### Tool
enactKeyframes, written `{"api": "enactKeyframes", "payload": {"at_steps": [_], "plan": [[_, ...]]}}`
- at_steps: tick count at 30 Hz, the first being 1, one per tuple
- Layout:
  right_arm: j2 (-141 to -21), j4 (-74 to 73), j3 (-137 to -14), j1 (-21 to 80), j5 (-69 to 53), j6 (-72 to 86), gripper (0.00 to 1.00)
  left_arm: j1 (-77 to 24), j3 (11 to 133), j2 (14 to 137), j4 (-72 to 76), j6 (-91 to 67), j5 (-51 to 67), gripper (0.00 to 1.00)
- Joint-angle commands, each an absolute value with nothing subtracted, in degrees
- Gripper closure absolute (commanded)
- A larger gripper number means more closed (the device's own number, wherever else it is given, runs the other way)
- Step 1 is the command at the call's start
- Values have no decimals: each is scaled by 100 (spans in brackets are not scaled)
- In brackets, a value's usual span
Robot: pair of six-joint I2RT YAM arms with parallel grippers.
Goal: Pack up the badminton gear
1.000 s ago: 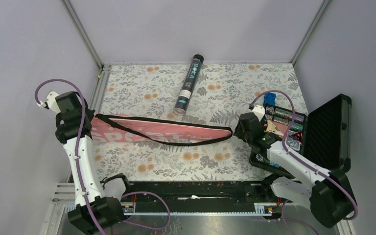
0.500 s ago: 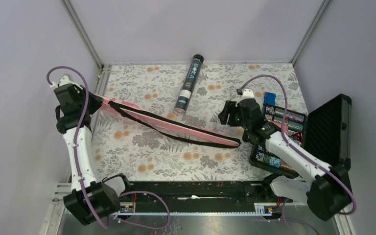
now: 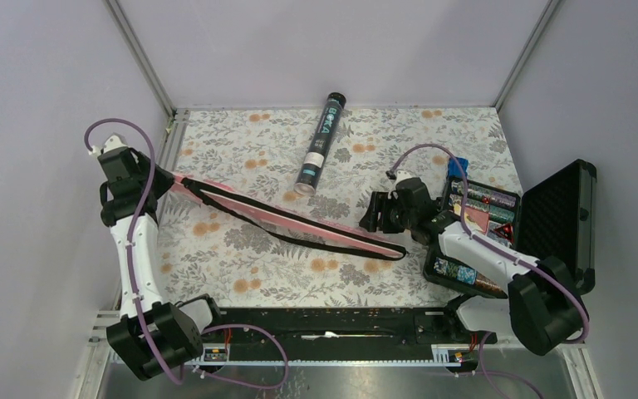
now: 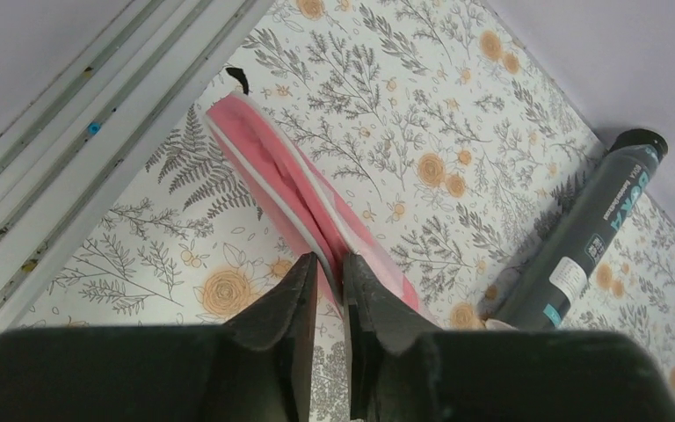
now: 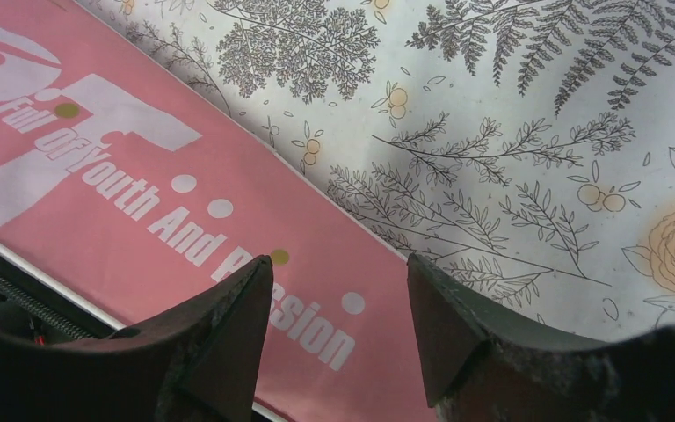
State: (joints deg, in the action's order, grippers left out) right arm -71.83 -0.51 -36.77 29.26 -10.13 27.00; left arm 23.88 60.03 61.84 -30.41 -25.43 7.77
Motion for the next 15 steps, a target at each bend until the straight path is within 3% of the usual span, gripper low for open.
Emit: {"api": "enactKeyframes", "payload": {"at_steps": [1,4,15], "plan": [[-6819,-697,-4252,2920,-783,2544,34,2399,5637,6234,-2554,-2795,655,87],[-6546,-728,-4162,2927,-810,2710,33,2395,5567,6378,-2666,-2876,638,85],[-6158,-1721,-4744,2927,-724,2326,26,2398,5523,6629,-2846,-3193,432,53]]}}
